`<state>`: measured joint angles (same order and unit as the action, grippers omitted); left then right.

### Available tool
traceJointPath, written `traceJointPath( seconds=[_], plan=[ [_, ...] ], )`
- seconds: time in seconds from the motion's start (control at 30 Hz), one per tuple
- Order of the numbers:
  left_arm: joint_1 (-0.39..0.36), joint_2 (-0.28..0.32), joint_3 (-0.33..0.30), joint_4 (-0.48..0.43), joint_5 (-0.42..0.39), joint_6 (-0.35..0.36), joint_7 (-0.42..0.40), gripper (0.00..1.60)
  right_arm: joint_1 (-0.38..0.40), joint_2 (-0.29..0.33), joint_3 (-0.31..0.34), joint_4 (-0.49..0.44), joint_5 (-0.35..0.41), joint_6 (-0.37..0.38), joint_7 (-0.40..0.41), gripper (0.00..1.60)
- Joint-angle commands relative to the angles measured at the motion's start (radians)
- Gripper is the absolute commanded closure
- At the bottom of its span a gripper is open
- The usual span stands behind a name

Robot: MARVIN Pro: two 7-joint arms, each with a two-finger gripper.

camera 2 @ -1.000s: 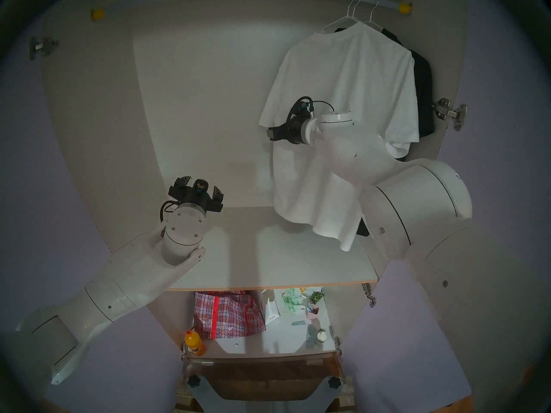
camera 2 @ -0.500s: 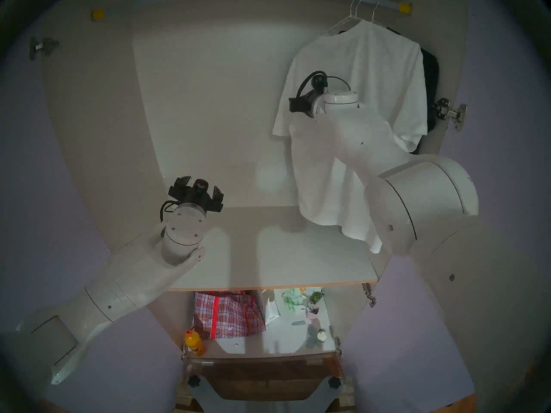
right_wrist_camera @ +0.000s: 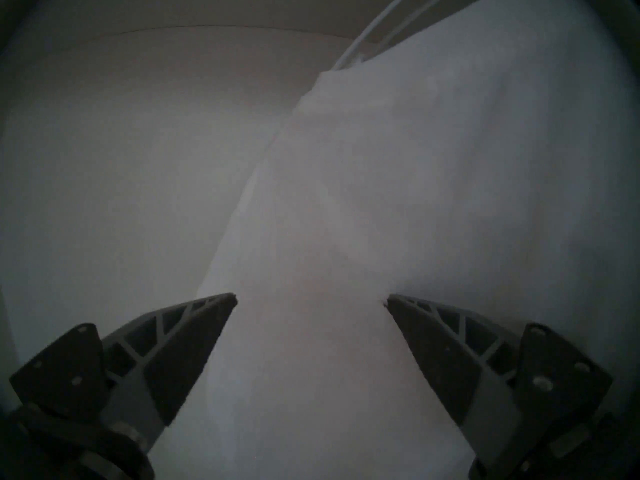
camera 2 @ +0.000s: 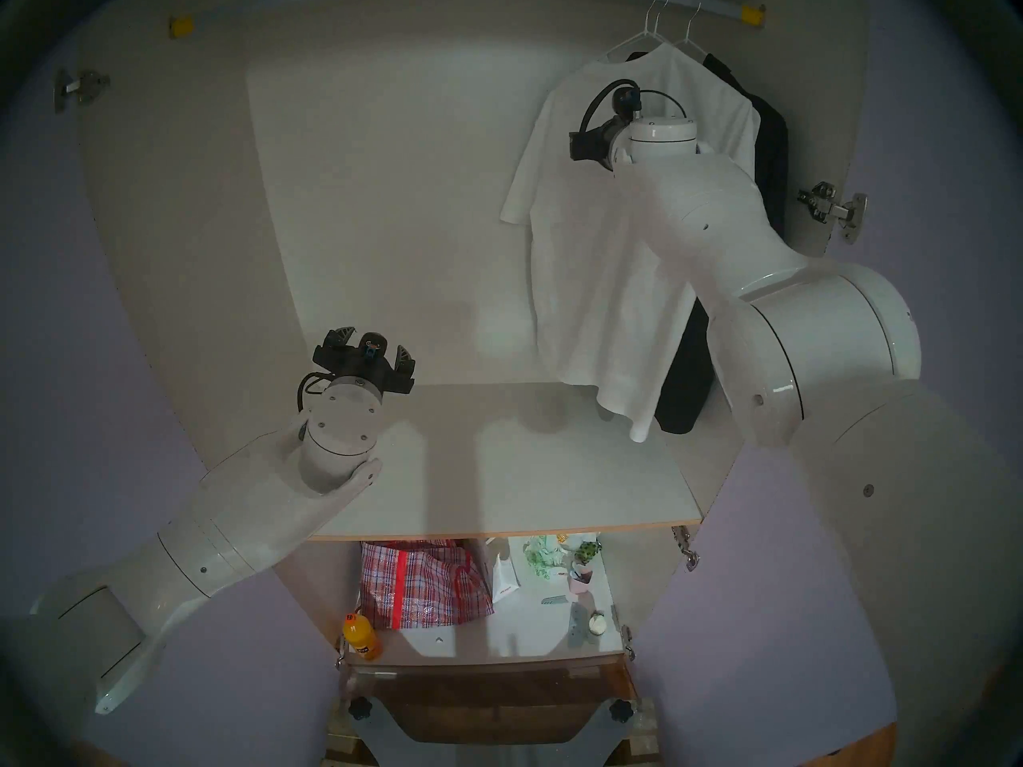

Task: Move and arrange clothes and pants in the wardrobe

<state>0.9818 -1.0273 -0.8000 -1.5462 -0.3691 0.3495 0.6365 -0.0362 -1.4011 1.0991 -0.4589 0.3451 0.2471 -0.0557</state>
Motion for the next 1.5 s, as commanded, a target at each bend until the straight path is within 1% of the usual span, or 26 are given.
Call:
traceJointPath(
  seconds=[0.0,0.17,0.3,0.33,0.4,0.47,0.5,0.53,0.57,0.6,0.63,0.67,0.73,0.83,0.9,0.93,0.97,1.0,1.03,1.07,1.1,1.17,1.23,1.37,1.43,1.47],
  plan=[
    [-0.029,0.000,-0.012,-0.021,0.004,-0.005,-0.003,0.00,0.070,0.046,0.010,-0.009,-0.025,0.005,-0.102,0.00],
    [-0.029,0.000,-0.012,-0.021,0.004,-0.005,-0.004,0.00,0.061,0.079,0.010,-0.020,-0.038,0.004,-0.235,0.00],
    [-0.029,0.001,-0.012,-0.022,0.004,-0.005,-0.005,0.00,0.048,0.097,0.016,-0.047,-0.027,0.017,-0.257,0.00],
    [-0.029,0.001,-0.012,-0.022,0.004,-0.005,-0.005,0.00,0.039,0.102,0.031,-0.069,-0.001,0.030,-0.216,0.00],
    [-0.029,0.001,-0.012,-0.022,0.004,-0.005,-0.005,0.00,0.017,0.108,0.029,-0.111,0.007,0.052,-0.161,0.00],
    [-0.028,0.000,-0.012,-0.021,0.004,-0.005,-0.004,0.00,-0.020,0.108,0.044,-0.171,0.043,0.098,-0.041,0.00],
    [-0.028,0.000,-0.012,-0.020,0.004,-0.005,-0.004,0.00,-0.040,0.099,0.044,-0.199,0.059,0.118,-0.035,0.00],
    [-0.028,0.000,-0.012,-0.020,0.004,-0.005,-0.004,0.00,-0.040,0.099,0.044,-0.199,0.059,0.118,-0.035,0.00],
    [-0.028,-0.001,-0.012,-0.020,0.004,-0.005,-0.003,0.00,-0.050,0.095,0.046,-0.210,0.067,0.132,-0.002,0.00],
    [-0.028,-0.001,-0.012,-0.019,0.004,-0.005,-0.003,0.00,-0.096,0.096,0.047,-0.275,0.077,0.156,0.062,0.00],
    [-0.028,-0.001,-0.012,-0.019,0.004,-0.005,-0.003,0.00,-0.118,0.100,0.050,-0.308,0.084,0.170,0.082,0.00],
    [-0.028,-0.001,-0.012,-0.019,0.004,-0.005,-0.003,0.00,-0.118,0.100,0.050,-0.308,0.084,0.170,0.082,0.00],
    [-0.028,-0.001,-0.012,-0.019,0.005,-0.005,-0.003,0.00,-0.165,0.110,0.062,-0.371,0.102,0.196,0.126,0.00],
    [-0.028,-0.002,-0.012,-0.018,0.004,-0.005,-0.002,0.00,-0.253,0.141,0.083,-0.516,0.127,0.269,0.223,0.00],
    [-0.027,-0.002,-0.012,-0.018,0.004,-0.005,-0.002,0.00,-0.269,0.144,0.087,-0.541,0.129,0.281,0.238,0.00],
    [-0.027,-0.002,-0.012,-0.018,0.004,-0.005,-0.002,0.00,-0.311,0.158,0.091,-0.616,0.135,0.300,0.250,0.00],
    [-0.027,-0.002,-0.012,-0.018,0.004,-0.005,-0.002,0.00,-0.310,0.154,0.078,-0.602,0.126,0.301,0.273,0.00],
    [-0.027,-0.002,-0.012,-0.018,0.004,-0.005,-0.002,0.00,-0.348,0.168,0.081,-0.669,0.129,0.321,0.279,0.00],
    [-0.027,-0.002,-0.012,-0.017,0.004,-0.005,-0.002,0.00,-0.362,0.163,0.084,-0.674,0.139,0.332,0.284,0.00],
    [-0.027,-0.002,-0.012,-0.017,0.004,-0.005,-0.002,0.00,-0.388,0.170,0.087,-0.709,0.144,0.344,0.289,0.00],
    [-0.027,-0.002,-0.012,-0.017,0.004,-0.005,-0.002,0.00,-0.405,0.174,0.083,-0.734,0.141,0.353,0.287,0.00],
    [-0.027,-0.002,-0.012,-0.017,0.004,-0.005,-0.002,0.00,-0.499,0.199,0.097,-0.882,0.158,0.393,0.274,0.00],
    [-0.027,-0.002,-0.012,-0.017,0.004,-0.005,-0.002,0.00,-0.500,0.194,0.091,-0.860,0.159,0.398,0.276,0.00],
    [-0.027,-0.002,-0.012,-0.017,0.004,-0.005,-0.001,0.00,-0.567,0.233,0.068,-0.973,0.179,0.465,0.249,0.00],
    [-0.027,-0.002,-0.012,-0.017,0.004,-0.005,-0.002,0.00,-0.675,0.269,0.084,-1.092,0.186,0.504,0.217,0.00],
    [-0.027,-0.003,-0.012,-0.017,0.004,-0.005,-0.001,0.00,-0.635,0.278,0.050,-1.070,0.208,0.536,0.217,0.00]
  ],
)
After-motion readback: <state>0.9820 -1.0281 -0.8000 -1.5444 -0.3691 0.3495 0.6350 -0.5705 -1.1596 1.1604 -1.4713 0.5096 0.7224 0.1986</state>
